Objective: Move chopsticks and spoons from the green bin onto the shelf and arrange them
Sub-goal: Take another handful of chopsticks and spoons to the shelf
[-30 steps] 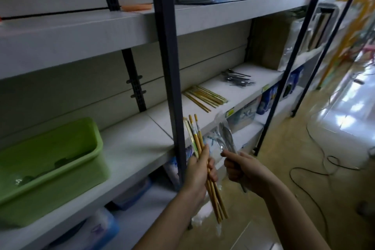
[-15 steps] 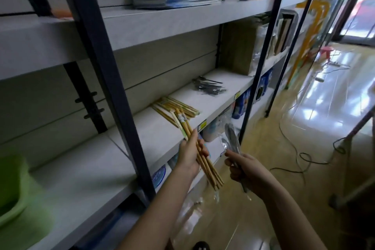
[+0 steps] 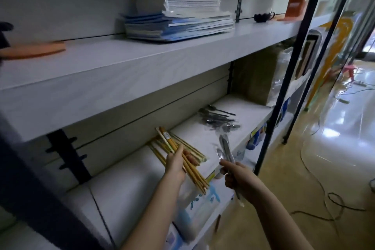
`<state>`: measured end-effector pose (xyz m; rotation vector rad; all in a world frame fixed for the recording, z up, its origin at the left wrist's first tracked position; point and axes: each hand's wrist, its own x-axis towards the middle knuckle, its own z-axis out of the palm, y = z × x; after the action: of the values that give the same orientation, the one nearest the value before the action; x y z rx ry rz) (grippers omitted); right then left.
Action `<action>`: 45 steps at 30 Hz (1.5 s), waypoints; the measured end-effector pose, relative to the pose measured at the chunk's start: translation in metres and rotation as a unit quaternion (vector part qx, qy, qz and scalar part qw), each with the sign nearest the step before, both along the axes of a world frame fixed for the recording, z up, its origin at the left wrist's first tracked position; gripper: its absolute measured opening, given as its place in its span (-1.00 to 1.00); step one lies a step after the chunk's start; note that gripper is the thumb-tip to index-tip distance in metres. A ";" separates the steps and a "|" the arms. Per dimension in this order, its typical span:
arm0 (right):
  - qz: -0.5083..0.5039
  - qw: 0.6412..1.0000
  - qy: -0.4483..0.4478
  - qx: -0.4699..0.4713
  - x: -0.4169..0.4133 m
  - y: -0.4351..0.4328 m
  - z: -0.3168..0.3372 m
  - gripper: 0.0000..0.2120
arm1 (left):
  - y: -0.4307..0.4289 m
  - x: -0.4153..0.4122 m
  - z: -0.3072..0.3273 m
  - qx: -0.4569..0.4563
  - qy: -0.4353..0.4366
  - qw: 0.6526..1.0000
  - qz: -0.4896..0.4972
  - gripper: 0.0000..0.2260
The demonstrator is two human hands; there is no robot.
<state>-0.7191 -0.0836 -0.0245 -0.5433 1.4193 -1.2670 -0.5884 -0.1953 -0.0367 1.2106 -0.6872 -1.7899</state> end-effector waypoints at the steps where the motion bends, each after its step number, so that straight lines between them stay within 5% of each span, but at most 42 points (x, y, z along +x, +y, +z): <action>1: 0.003 1.000 0.000 0.003 -0.003 -0.009 -0.002 -0.89 | -0.008 0.000 -0.003 0.008 -0.017 1.000 0.009 -0.76; 13: 0.122 0.991 0.025 0.050 -0.081 -0.138 -0.030 -0.89 | -0.109 -0.023 -0.055 0.077 -0.072 0.982 0.156 -0.72; 18: 0.199 0.978 0.041 0.052 -0.119 -0.185 -0.029 -0.90 | -0.124 -0.034 -0.062 0.061 -0.198 0.966 0.156 -0.92; 22: 0.239 0.967 0.077 0.052 -0.140 -0.220 -0.033 -0.87 | -0.127 -0.041 -0.066 0.050 -0.315 0.932 0.174 -0.69; 30: 0.249 0.950 0.188 0.006 -0.177 -0.280 -0.049 -0.84 | -0.128 -0.050 -0.067 -0.007 -0.416 0.881 0.227 -0.63; 36: 0.302 0.891 0.337 0.013 -0.190 -0.310 -0.058 -0.79 | -0.122 -0.048 -0.055 -0.080 -0.502 0.835 0.213 -0.72; 40: 0.299 0.785 0.535 -0.085 -0.180 -0.305 -0.045 -0.57 | -0.103 -0.039 -0.044 -0.100 -0.574 0.796 0.164 -0.87; 45: 0.420 0.733 0.494 -0.204 -0.127 -0.269 -0.012 -0.70 | -0.056 -0.027 -0.018 -0.095 -0.684 0.711 0.129 -0.76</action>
<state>-0.8461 -0.3526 -0.0369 -2.1318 1.3513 -0.4562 -0.6157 -0.2514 -0.0548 2.2546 -1.3348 -0.2634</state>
